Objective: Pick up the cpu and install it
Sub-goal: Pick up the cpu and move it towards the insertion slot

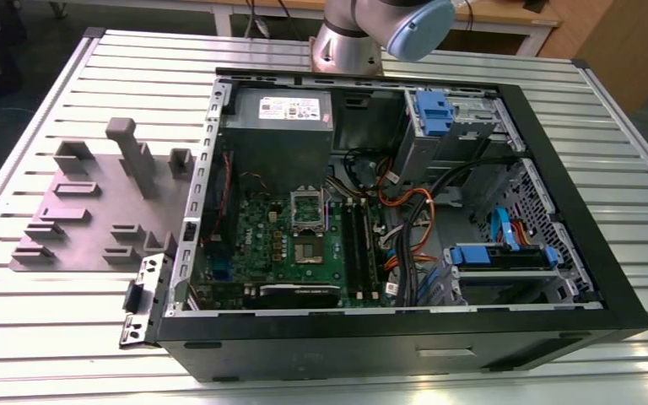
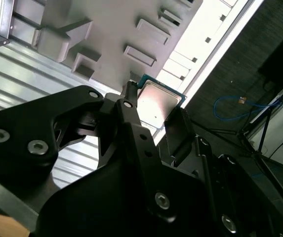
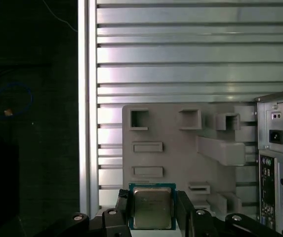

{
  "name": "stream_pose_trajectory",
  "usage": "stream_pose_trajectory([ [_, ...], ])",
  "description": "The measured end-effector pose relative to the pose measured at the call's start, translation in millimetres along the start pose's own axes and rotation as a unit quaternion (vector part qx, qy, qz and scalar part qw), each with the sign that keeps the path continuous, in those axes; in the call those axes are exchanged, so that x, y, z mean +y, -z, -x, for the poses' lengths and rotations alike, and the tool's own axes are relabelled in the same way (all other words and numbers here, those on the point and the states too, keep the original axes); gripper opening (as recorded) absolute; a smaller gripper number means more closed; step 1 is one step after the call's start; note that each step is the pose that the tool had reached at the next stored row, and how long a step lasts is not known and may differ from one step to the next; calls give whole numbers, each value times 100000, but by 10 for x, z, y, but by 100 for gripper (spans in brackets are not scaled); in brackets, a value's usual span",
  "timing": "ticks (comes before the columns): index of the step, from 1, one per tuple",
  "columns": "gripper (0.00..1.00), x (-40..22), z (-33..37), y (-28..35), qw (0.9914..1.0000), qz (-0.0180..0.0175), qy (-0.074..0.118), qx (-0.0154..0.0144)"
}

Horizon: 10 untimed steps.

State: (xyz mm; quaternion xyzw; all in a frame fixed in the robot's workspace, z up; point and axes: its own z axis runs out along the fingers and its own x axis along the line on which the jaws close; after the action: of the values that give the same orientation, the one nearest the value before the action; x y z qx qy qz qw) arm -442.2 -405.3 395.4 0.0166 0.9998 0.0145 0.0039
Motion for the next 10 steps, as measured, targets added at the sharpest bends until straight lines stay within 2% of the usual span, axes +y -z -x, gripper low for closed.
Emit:
stream_pose_trajectory([
  [8, 47, 3, 1, 105, 100000, -5, -17, 6],
  [10, 47, 3, 1, 113, 100000, 2, -20, -7],
])
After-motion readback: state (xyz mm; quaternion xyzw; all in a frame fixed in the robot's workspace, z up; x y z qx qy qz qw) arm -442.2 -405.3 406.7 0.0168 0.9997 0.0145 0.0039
